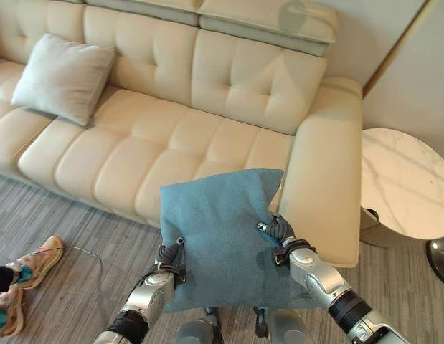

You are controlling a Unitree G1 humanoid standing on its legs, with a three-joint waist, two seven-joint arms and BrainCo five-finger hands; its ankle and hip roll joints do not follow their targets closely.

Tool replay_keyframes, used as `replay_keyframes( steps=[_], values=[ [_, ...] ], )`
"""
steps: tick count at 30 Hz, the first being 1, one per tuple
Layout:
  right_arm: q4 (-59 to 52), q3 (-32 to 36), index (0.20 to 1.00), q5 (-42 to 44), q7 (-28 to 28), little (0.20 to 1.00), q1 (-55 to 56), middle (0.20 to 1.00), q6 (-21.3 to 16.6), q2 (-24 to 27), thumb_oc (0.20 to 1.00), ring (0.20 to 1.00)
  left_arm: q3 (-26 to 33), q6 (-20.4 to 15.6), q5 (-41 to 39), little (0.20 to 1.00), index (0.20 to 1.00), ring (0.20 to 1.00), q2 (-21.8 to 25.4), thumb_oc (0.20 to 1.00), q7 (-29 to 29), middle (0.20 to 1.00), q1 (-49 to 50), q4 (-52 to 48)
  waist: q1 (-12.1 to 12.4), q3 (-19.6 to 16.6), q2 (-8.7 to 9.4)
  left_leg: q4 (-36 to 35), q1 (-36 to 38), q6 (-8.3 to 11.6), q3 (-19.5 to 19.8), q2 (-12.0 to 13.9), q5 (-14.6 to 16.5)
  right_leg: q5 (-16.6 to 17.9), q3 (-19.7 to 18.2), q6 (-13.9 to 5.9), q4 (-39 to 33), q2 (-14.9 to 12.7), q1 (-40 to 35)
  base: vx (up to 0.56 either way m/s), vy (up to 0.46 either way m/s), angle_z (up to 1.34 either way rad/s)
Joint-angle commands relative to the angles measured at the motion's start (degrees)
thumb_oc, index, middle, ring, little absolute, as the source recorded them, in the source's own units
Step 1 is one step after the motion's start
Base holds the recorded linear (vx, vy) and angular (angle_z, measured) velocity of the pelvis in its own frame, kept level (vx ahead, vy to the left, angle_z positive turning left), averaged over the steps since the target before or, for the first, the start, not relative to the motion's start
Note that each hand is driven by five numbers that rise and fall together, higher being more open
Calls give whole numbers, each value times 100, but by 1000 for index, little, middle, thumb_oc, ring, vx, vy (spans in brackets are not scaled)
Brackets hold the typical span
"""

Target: Pick up all the scattered cushions and arrange them neatly on the sofa.

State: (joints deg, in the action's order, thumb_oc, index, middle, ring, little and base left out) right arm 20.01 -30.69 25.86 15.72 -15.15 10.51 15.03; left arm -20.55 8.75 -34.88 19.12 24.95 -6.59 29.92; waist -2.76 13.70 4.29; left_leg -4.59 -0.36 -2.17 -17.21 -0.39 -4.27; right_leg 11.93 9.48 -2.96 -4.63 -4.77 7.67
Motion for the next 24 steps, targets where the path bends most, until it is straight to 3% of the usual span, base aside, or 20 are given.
replay_keyframes(
  steps=[1,3,6,8,11,13,16,17,18,21,22,23,24],
  values=[
    [-413,-464,200,17,-476,200,-375,200,-331,-743,200,200,-222,-395,69,200,200,200,-755,200,-457,200,-705,-672,92,-3,-135,-41,359,226,113,-130,827,-792,857,-484,-15,324,273,296,-115,-43],
    [-431,-429,200,-22,-514,200,-308,200,-353,-680,200,200,-184,-410,130,200,200,200,-793,200,-495,200,-675,-654,71,-85,-169,-40,592,234,112,-158,967,-861,848,-395,-34,358,59,358,-126,-27],
    [-446,-419,200,47,-516,200,-274,200,-381,-586,200,200,-159,-442,129,200,200,200,-818,200,-526,200,-623,-685,24,-146,-311,1040,533,326,142,-31,1381,-1102,921,-213,69,345,-247,361,-144,-3],
    [-441,-443,200,72,-533,200,-284,200,-389,-504,200,200,-142,-456,124,200,200,200,-847,200,-536,200,-590,-700,63,-73,-400,2074,221,465,260,69,1272,-1221,908,-87,53,365,-476,255,-137,4],
    [-420,-428,200,117,-554,200,-334,200,-387,-462,200,200,-161,-470,85,200,200,200,-903,200,-517,200,-637,-620,101,-17,-454,2471,5,619,446,87,1050,-1341,879,6,-29,389,-685,146,-64,-6],
    [-423,-424,200,104,-556,200,-343,200,-350,-422,200,200,-164,-440,24,200,200,200,-966,200,-519,200,-639,-605,50,-40,-464,2102,-84,576,430,210,1047,-1469,790,32,-34,313,-811,183,-13,0],
    [-415,-421,200,85,-538,200,-322,200,-329,-422,200,200,-189,-426,8,200,200,200,-992,200,-498,200,-628,-611,25,-85,-402,1739,-193,470,545,169,1095,-1470,698,48,-27,216,-813,80,26,-13],
    [-422,-428,200,68,-521,200,-297,200,-323,-419,200,200,-202,-430,-8,200,200,200,-1000,200,-464,200,-619,-632,2,-109,-398,1487,-238,478,696,186,975,-1487,627,45,15,186,-816,146,80,-14],
    [-457,-430,200,23,-530,200,-270,200,-307,-390,200,200,-196,-434,-13,200,200,200,-1054,200,-419,200,-584,-644,-30,-93,-437,1033,-278,520,1026,261,621,-1551,482,78,109,156,-873,184,116,-8],
    [-462,-461,200,14,-516,200,-288,200,-301,-337,200,200,-213,-466,-17,200,200,200,-1093,200,-334,200,-575,-642,-76,-52,-557,473,-370,575,1406,429,96,-1675,282,142,358,112,-840,108,135,-30],
    [-462,-461,200,14,-516,200,-288,200,-301,-337,200,200,-213,-467,-17,200,200,200,-1094,200,-334,200,-575,-642,-75,-49,-556,460,-359,575,1404,428,89,-1680,280,142,365,111,-840,121,190,-47],
    [-492,-490,200,-5,-494,200,-328,200,-304,-309,200,200,-224,-498,-21,200,200,200,-1095,200,-284,200,-584,-638,-71,-22,-622,174,-443,684,1814,489,-175,-1732,131,145,460,84,-866,147,197,-53],
    [-522,-480,200,15,-500,200,-330,200,-298,-294,200,200,-210,-501,-29,200,200,200,-1087,200,-284,200,-577,-637,-81,-10,-658,35,-439,724,1915,531,-242,-1786,53,142,518,77,-891,147,197,-58]
  ],
)
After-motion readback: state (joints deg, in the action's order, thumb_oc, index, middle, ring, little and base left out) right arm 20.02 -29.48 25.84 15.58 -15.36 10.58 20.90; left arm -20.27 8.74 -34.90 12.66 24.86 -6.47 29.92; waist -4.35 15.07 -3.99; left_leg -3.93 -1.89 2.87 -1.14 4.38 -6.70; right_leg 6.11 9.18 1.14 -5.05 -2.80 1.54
